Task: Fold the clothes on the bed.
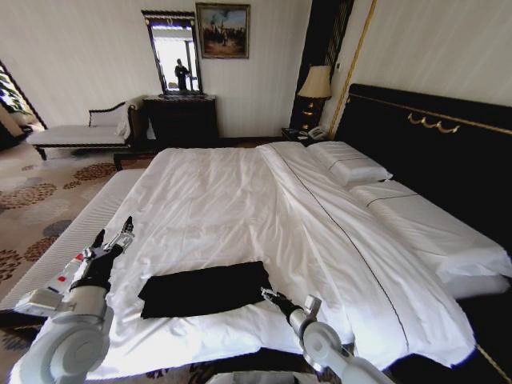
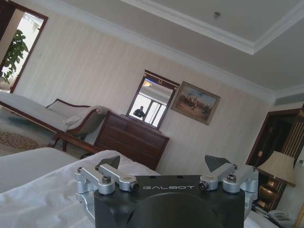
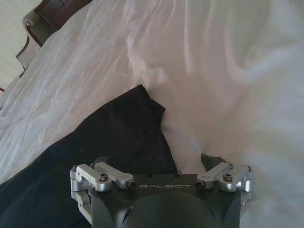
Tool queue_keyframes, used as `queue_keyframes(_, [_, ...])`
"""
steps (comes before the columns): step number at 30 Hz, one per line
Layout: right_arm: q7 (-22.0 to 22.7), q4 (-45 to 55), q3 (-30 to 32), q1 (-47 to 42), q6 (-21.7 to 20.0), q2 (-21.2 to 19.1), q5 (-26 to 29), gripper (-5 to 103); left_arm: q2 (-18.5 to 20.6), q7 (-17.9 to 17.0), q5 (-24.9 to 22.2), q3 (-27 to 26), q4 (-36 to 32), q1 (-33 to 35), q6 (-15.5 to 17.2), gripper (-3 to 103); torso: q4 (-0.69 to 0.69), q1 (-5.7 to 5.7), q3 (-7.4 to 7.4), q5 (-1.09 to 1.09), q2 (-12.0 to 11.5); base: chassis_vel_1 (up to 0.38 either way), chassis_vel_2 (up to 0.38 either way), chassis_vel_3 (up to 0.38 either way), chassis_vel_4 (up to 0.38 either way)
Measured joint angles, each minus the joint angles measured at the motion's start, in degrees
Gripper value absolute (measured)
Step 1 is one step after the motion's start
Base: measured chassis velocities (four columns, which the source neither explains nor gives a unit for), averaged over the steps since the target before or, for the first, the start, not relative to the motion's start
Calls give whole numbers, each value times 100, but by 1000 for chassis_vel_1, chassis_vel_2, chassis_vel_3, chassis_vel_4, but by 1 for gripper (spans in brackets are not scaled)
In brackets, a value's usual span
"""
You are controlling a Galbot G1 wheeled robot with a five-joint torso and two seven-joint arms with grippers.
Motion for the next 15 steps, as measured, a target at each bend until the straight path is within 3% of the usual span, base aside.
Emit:
queue_keyframes(5, [-1,-46,-34,73,-18,-4,12,84,-4,-6,2,19,-22,14,-2,100,0,0,0,0,0,0,0,0,0])
queue_keyframes(8, [-29,-87,-50,140,-23,37,38,67,-37,-5,53,46,-24,34,-9,100,0,0,0,1,0,0,0,0,0])
queue_keyframes(10, [-44,-111,-55,163,-31,61,48,67,-48,-5,74,52,-17,38,-15,100,0,0,0,1,0,0,0,0,0])
queue_keyframes(14, [-104,-268,-84,269,-49,180,52,45,-77,-5,142,69,7,65,-36,100,0,0,0,1,0,0,0,0,0])
queue_keyframes(15, [-104,-268,-84,269,-49,180,52,45,-77,-5,142,69,7,65,-36,100,0,0,0,1,0,0,0,0,0])
